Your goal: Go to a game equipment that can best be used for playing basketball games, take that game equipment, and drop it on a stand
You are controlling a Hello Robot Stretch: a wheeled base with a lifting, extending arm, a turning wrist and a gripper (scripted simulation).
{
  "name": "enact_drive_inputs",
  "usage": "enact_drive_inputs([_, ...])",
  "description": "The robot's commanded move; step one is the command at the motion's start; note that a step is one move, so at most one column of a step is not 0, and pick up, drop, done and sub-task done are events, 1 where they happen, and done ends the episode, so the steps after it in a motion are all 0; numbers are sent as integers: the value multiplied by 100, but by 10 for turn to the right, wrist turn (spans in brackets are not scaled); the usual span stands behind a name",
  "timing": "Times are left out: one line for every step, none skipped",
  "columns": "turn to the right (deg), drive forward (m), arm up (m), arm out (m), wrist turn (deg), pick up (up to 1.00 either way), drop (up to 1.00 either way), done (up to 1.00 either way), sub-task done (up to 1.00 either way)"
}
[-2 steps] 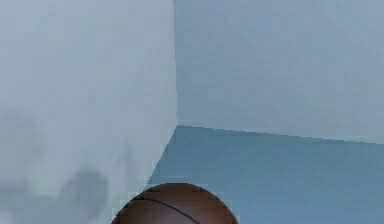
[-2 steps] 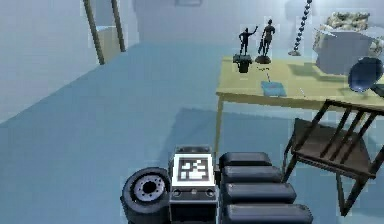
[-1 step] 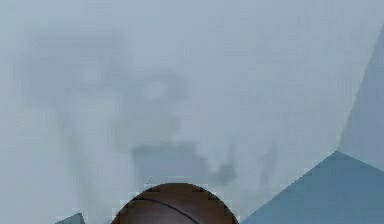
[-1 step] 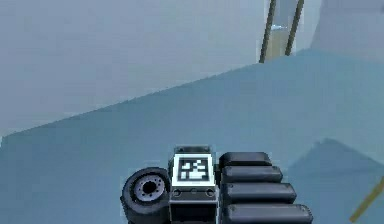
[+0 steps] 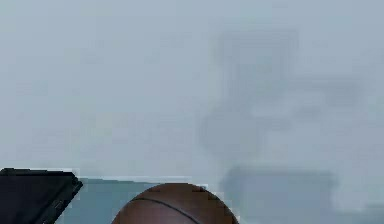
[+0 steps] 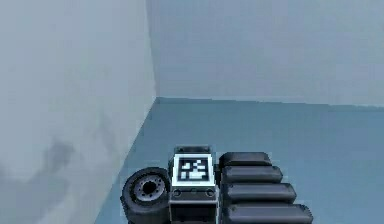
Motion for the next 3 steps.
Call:
enact_drive_inputs([450,0,0,0,0,0,0,0,0])
enact_drive_inputs([450,0,0,0,0,0,0,0,0])
enact_drive_inputs([450,0,0,0,0,0,0,0,0])
